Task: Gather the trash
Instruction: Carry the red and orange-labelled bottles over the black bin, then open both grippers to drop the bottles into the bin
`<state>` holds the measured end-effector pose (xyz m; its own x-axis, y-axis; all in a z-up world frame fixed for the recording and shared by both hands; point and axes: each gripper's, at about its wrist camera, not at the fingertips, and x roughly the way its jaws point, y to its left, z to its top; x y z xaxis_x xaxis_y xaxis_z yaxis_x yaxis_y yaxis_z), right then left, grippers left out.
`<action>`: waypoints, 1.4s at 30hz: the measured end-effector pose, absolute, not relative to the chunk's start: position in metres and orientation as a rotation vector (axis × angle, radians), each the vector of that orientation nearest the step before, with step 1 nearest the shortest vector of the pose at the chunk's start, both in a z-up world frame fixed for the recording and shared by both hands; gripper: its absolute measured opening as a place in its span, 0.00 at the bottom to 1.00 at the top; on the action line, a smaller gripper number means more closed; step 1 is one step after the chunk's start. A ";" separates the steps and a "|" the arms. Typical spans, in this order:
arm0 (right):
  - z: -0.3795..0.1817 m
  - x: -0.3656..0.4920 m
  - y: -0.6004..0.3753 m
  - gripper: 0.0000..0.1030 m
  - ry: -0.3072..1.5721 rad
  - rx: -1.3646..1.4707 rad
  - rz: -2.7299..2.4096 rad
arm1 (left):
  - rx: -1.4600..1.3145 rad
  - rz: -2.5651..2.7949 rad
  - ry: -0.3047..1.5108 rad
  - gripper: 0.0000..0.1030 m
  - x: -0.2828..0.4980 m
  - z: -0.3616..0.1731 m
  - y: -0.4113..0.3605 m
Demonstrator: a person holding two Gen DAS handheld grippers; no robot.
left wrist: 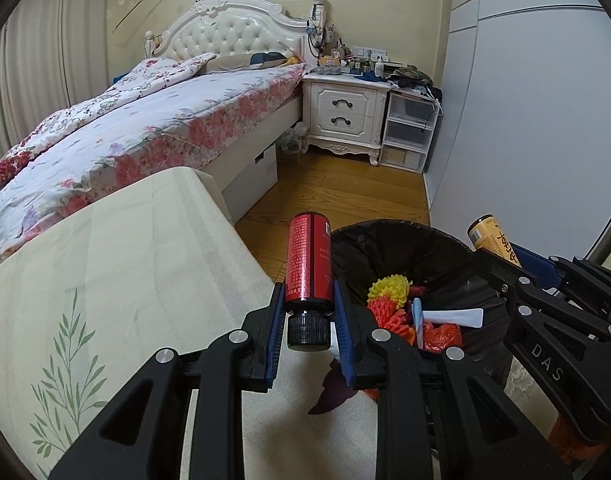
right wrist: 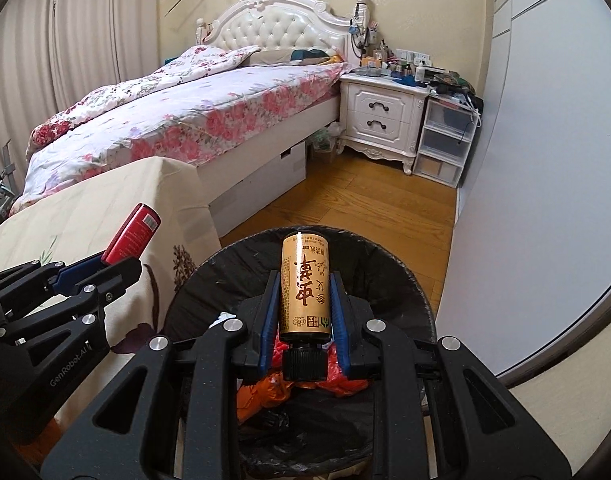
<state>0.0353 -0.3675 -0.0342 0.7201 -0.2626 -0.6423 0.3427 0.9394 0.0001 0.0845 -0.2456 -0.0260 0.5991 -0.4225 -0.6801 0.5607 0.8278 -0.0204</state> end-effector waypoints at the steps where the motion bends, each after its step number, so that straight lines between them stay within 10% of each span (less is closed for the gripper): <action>1: -0.035 0.036 -0.370 0.23 0.688 0.128 -0.343 | 0.204 -0.577 0.732 0.24 0.085 -0.026 -0.247; 31: -0.043 0.045 -0.390 0.23 0.686 0.161 -0.380 | 0.231 -0.588 0.767 0.24 0.100 -0.029 -0.281; 42: -0.041 0.045 -0.395 0.28 0.678 0.167 -0.402 | 0.224 -0.570 0.763 0.58 0.099 -0.028 -0.279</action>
